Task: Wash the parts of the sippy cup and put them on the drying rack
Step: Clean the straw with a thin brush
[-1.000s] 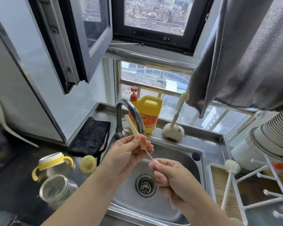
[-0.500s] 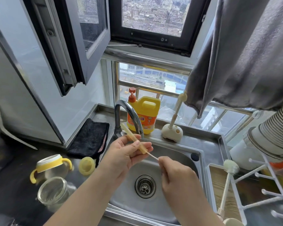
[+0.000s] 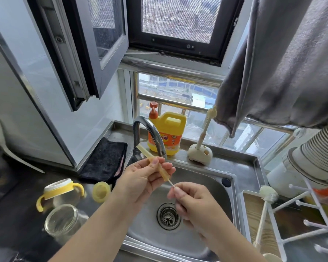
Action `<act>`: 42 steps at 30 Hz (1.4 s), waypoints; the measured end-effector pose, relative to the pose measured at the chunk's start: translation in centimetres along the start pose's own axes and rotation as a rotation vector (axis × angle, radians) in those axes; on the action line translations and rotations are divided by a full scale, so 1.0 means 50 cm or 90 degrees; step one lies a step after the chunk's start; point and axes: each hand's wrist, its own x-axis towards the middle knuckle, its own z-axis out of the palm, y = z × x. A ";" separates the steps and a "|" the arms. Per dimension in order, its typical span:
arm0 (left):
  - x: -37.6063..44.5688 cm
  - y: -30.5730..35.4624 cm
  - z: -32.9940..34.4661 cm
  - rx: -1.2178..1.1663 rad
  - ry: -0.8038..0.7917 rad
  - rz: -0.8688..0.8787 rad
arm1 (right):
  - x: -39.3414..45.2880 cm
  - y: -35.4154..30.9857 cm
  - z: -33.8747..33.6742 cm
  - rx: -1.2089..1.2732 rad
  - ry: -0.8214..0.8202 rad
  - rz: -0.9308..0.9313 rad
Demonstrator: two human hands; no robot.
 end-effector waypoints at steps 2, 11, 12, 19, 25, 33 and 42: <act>-0.005 -0.008 0.007 0.003 -0.018 -0.010 | 0.002 -0.006 0.004 0.170 -0.050 0.071; 0.004 0.008 -0.009 0.048 0.047 0.017 | 0.003 0.043 -0.017 -0.495 0.166 -0.327; 0.005 0.009 -0.010 0.042 0.055 0.020 | 0.000 0.047 -0.022 -0.615 0.179 -0.362; -0.005 -0.023 0.006 0.013 0.008 -0.007 | 0.009 0.032 -0.001 -0.575 0.202 -0.271; -0.010 -0.028 -0.006 -0.110 -0.097 0.014 | 0.005 -0.017 0.001 0.379 -0.072 0.121; 0.004 0.009 -0.005 0.067 -0.072 0.010 | 0.006 0.024 -0.026 -0.425 0.152 -0.262; 0.012 0.002 0.001 0.140 0.006 0.037 | 0.006 0.028 -0.018 -0.409 0.136 -0.227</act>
